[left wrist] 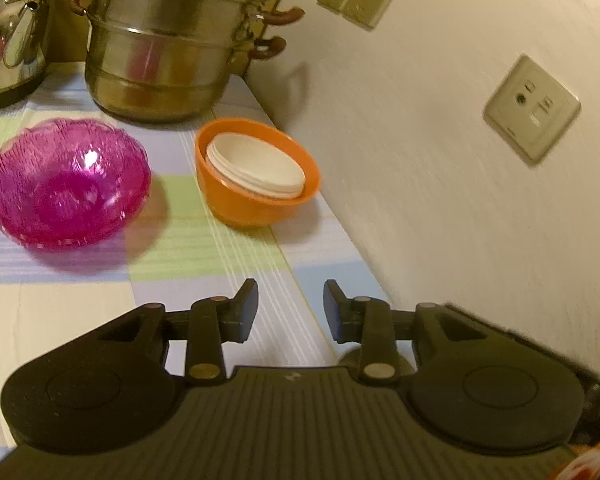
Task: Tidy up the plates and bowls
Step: 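Move both grippers to the stacked steel bowls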
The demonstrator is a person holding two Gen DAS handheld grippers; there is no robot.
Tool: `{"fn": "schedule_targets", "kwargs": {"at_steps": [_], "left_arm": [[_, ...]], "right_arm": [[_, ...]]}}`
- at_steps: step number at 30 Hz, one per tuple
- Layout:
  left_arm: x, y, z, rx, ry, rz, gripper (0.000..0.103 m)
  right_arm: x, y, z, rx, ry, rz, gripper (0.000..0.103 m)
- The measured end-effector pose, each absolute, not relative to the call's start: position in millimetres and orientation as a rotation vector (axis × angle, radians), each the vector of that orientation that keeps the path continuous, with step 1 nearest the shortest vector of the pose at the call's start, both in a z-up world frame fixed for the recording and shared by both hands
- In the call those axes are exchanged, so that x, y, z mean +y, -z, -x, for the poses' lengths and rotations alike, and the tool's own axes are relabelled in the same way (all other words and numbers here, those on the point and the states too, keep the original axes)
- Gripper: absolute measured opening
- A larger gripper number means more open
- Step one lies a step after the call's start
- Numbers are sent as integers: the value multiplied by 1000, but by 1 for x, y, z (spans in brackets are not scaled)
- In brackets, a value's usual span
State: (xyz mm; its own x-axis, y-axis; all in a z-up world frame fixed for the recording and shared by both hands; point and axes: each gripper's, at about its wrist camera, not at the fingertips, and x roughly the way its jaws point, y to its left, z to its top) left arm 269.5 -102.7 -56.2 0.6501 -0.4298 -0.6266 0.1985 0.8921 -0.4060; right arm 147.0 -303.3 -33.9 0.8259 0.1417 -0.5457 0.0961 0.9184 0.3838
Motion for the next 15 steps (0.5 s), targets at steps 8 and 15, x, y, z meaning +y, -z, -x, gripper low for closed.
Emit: {"fn": "schedule_targets", "kwargs": {"at_steps": [8,15], "left_arm": [[-107,75,-255,854,384,306,32],[-118,82,-254,894,404,293,32]], "right_arm": [[-299,45,-142,680,7,-413,51],[-297,55,-133,752,67,-409,51]]}}
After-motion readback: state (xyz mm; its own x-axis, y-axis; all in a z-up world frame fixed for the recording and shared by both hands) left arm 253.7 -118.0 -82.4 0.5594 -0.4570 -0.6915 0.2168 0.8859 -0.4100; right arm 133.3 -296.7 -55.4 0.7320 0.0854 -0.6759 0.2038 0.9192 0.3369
